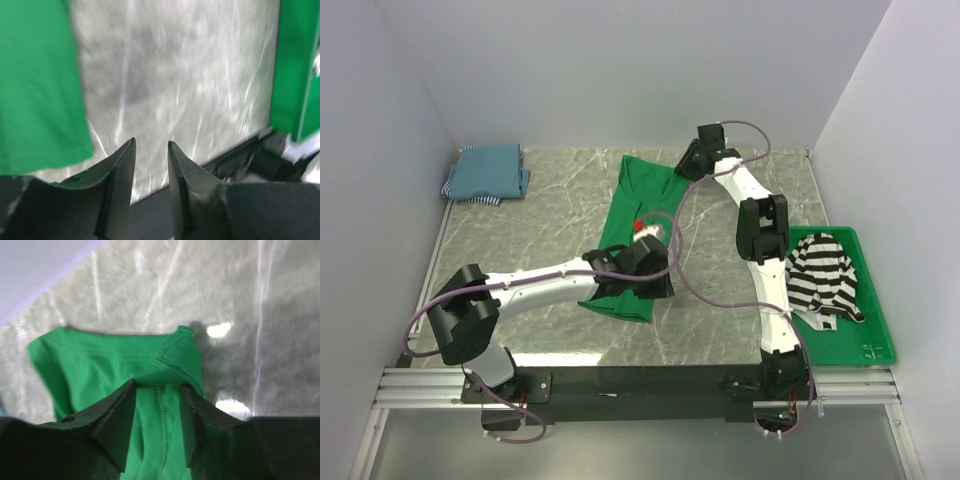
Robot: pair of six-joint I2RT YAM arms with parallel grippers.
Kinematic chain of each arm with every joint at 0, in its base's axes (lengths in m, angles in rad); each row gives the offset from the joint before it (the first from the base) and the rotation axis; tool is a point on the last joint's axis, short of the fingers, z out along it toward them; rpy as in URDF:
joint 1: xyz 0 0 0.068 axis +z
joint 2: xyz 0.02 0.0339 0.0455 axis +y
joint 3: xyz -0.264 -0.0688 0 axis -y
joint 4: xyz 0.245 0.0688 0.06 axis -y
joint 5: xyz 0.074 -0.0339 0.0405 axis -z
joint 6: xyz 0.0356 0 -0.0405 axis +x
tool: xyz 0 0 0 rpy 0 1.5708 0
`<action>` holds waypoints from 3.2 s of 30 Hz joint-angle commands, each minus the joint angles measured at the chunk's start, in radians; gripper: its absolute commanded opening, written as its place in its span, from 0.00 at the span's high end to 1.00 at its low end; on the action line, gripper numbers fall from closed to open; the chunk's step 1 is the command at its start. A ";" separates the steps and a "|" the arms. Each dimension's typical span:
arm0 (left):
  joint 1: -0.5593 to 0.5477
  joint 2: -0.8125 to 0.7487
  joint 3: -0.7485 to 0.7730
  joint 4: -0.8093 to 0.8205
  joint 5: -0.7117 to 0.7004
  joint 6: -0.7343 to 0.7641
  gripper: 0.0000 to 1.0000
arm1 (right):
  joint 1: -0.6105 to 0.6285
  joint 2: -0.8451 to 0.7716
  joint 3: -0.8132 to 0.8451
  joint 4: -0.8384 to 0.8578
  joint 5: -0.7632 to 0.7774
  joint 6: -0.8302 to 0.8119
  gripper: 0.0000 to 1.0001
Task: Fold and stack the tank tops
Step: Fold the tank top
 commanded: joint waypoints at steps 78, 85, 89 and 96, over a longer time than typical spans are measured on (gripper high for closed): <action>0.453 -0.301 -0.594 0.026 0.006 -0.028 0.99 | 0.797 -1.041 -1.601 0.236 0.278 0.366 0.78; 0.344 -0.398 -0.617 -0.049 -0.003 -0.121 0.99 | 0.840 -1.125 -1.621 0.154 0.259 0.313 0.95; 0.244 -0.491 -0.631 -0.139 -0.048 -0.236 1.00 | 0.904 -1.188 -1.632 0.096 0.239 0.311 0.96; 0.143 -0.634 -0.586 -0.289 -0.109 -0.370 0.99 | 0.998 -1.250 -1.583 0.010 0.220 0.314 0.95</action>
